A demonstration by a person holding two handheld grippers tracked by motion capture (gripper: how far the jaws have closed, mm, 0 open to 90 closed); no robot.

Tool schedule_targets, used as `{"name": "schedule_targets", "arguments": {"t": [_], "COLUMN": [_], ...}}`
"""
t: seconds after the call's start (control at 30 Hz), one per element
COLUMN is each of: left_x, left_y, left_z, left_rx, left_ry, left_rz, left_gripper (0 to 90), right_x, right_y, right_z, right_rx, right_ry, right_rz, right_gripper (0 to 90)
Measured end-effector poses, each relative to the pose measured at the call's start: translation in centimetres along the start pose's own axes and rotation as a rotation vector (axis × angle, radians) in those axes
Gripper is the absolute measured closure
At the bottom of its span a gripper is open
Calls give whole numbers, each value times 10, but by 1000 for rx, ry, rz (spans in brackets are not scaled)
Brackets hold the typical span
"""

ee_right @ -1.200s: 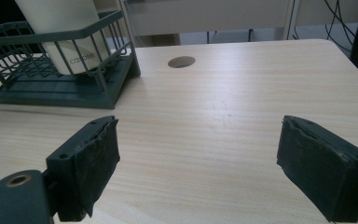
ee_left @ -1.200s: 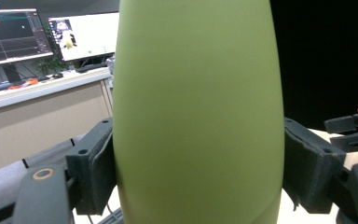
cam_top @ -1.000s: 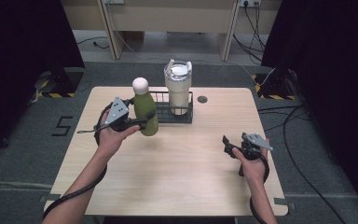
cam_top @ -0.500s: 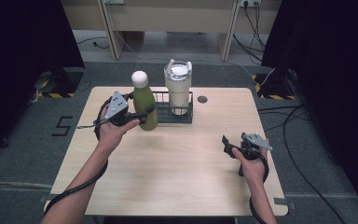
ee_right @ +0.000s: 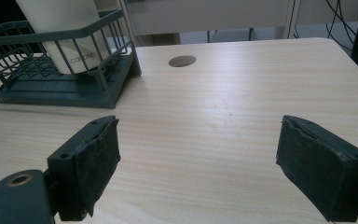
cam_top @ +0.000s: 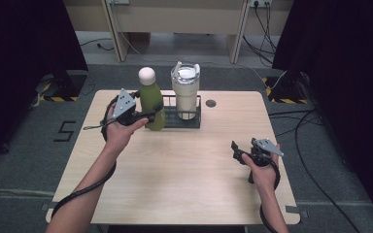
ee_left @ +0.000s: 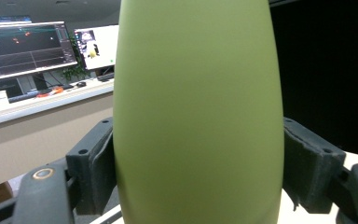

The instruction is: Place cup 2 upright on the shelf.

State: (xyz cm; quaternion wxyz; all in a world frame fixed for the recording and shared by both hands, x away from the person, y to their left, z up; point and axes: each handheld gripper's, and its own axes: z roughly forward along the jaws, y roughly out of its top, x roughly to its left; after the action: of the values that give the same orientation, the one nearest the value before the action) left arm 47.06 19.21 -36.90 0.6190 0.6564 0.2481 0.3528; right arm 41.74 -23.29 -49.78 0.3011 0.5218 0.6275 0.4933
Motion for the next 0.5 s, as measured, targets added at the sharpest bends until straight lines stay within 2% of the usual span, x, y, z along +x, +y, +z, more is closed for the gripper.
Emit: {"name": "schedule_targets", "arguments": {"t": [0.5], "left_x": [11], "left_y": [4], "left_z": [7], "left_rx": [1], "left_ry": [45], "left_rz": [-5], "left_gripper": [220], "right_x": [0], "right_y": [0], "right_z": [0], "right_rx": [-1], "right_ry": [-2], "right_rz": [2], "right_gripper": [135]}}
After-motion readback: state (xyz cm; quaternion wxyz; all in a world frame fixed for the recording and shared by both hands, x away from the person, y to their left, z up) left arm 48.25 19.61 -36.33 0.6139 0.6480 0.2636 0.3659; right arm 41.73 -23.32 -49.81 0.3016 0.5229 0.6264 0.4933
